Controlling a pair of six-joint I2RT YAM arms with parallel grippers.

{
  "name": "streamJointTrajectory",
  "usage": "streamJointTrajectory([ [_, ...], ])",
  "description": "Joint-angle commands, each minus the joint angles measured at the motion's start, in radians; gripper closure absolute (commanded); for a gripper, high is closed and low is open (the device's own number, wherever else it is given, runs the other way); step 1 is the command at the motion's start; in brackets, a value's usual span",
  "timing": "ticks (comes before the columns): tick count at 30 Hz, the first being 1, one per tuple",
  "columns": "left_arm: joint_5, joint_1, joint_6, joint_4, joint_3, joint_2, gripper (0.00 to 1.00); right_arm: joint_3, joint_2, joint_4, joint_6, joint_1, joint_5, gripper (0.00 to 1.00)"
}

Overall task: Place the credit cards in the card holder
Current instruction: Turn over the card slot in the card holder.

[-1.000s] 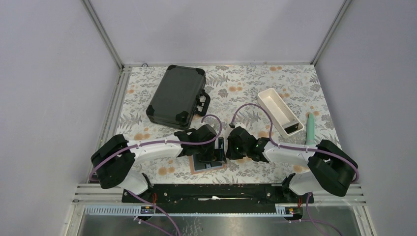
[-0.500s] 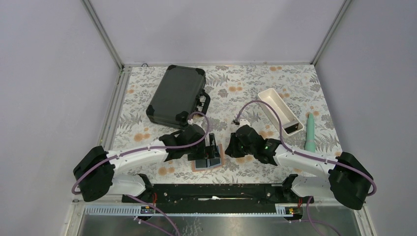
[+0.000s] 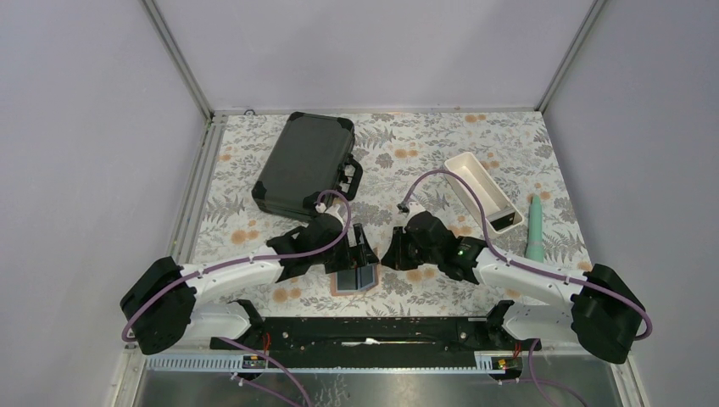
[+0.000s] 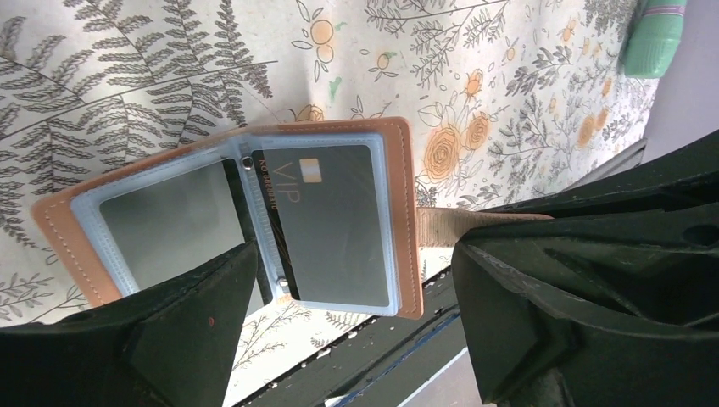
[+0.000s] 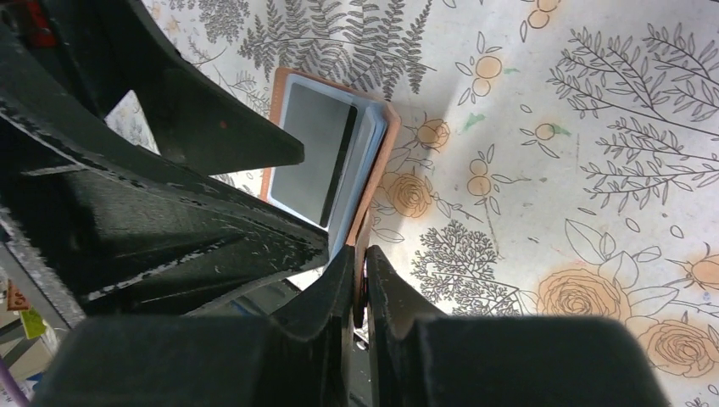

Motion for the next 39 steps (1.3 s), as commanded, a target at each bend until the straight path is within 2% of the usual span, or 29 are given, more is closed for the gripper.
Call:
streamJointTrajectory([
  [1,0.048,0.006,-0.019,0.113,-0.024,0.003,0.13,0.046,-0.018,0.039,-0.017,0.008,-0.033,1.00],
  [8,0.024,0.007,-0.034,0.106,-0.047,-0.011,0.32,0.044,-0.016,0.039,-0.008,0.009,-0.027,1.00],
  [18,0.043,0.007,-0.040,0.130,-0.056,0.012,0.37,0.036,-0.019,0.039,-0.005,0.009,-0.021,1.00],
  [29,0.052,0.008,-0.023,0.119,-0.058,0.055,0.38,0.037,-0.024,0.039,-0.008,0.008,-0.012,1.00],
  [39,0.027,0.008,-0.021,0.080,-0.076,0.008,0.39,0.031,-0.023,0.023,-0.002,0.009,0.017,1.00],
])
